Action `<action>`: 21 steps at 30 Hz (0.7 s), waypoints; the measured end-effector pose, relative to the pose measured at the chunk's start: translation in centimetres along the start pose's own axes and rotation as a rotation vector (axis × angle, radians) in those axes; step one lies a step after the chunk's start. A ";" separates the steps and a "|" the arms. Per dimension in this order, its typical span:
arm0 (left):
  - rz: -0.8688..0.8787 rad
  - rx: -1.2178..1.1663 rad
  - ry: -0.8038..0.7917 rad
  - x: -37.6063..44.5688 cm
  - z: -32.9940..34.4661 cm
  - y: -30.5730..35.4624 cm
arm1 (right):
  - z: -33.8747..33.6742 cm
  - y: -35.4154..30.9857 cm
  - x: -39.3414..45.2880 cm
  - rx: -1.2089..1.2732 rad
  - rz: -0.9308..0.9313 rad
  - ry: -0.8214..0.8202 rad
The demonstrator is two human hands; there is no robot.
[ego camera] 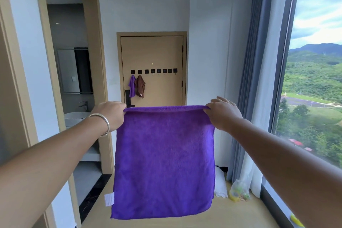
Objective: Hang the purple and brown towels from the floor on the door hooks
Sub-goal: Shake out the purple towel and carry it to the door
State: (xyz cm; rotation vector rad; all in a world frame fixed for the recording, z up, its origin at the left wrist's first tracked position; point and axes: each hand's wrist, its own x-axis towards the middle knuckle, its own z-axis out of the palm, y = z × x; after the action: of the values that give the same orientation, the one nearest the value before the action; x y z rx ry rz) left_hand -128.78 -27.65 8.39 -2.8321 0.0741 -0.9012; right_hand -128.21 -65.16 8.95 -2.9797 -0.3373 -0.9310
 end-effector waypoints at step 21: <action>-0.023 -0.068 -0.075 16.7 17.7 -12.9 | 16.7 -8.5 22.6 -0.006 -0.028 -0.078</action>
State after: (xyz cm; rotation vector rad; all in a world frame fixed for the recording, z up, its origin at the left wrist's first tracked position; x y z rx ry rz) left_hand -104.93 -14.00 5.93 -2.9324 0.0646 -0.8104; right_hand -102.48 -51.19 7.39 -3.0306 -0.3793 -0.8208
